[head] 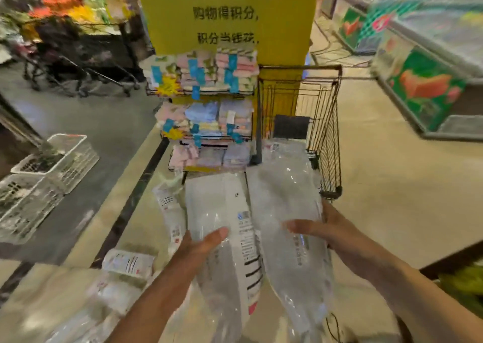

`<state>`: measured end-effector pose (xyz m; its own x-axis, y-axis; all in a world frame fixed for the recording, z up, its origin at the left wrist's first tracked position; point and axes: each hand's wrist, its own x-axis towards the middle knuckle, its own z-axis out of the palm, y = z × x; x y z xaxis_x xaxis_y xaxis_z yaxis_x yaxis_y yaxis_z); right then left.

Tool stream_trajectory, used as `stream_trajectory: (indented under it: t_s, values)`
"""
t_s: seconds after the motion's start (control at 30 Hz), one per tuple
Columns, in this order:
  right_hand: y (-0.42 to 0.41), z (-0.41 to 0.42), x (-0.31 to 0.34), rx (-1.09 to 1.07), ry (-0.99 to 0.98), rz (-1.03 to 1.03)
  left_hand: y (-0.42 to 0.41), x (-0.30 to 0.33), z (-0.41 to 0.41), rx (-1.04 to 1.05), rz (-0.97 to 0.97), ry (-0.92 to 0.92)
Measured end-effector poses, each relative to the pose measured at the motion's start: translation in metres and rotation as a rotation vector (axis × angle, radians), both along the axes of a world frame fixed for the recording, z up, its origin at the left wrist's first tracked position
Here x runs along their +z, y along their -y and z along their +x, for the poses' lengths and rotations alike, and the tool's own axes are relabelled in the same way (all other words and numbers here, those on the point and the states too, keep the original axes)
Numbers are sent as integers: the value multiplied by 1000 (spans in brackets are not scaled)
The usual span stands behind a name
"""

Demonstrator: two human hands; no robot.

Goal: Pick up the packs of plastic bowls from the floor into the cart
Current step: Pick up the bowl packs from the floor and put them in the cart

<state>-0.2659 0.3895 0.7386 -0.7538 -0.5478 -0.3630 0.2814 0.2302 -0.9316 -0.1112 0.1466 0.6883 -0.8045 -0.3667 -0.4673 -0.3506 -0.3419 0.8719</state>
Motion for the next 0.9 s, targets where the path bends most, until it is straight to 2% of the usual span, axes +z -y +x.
stream_trajectory:
  t_s: [0.13,0.37,0.73,0.9]
  values:
    - [-62,-79,-5,-62,9,-3,-53,-11,-106,-56,-79,61]
    - [-115,-206,-9,-92,27,49,-111,-23,-234,-77,-51,96]
    - [-66,-416,-19,-2,12,144,-72,-73,-426,-19,-33,155]
    - [-29,-506,-11,56,-16,183,-51,-58,-501,-41,53,112]
